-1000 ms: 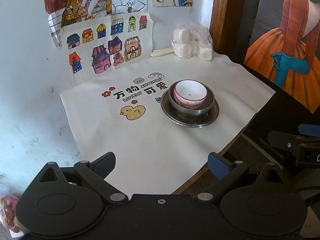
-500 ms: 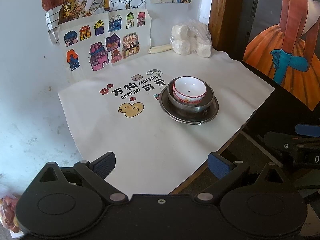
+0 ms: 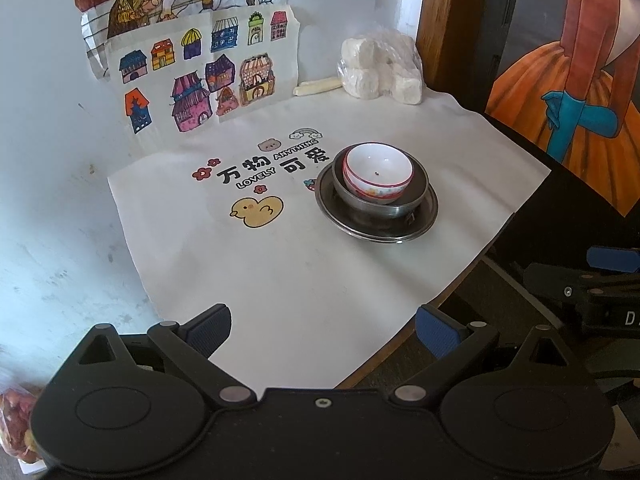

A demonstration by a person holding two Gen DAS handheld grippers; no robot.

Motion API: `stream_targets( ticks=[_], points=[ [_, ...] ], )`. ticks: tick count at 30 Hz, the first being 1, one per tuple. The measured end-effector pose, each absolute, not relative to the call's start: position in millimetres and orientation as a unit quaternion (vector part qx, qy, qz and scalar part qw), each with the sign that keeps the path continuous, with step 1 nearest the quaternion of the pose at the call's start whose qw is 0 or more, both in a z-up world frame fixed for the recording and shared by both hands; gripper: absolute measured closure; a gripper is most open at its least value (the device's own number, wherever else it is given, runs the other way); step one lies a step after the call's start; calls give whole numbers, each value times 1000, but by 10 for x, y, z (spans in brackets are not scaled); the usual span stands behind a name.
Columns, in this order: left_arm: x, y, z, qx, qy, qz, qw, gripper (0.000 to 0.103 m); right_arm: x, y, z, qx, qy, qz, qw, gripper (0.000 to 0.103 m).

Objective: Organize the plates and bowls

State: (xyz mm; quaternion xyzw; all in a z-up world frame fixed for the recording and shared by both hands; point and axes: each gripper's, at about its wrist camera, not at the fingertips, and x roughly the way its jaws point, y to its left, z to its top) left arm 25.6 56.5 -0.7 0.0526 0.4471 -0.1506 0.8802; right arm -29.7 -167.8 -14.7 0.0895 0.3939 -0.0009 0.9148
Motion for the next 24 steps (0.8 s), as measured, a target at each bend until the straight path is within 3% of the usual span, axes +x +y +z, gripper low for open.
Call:
stream_targets(
  ticks=[24],
  points=[
    [533, 478, -131, 51, 465, -150, 871, 4, 7, -1769, -260, 89, 413, 5, 906, 0]
  ],
)
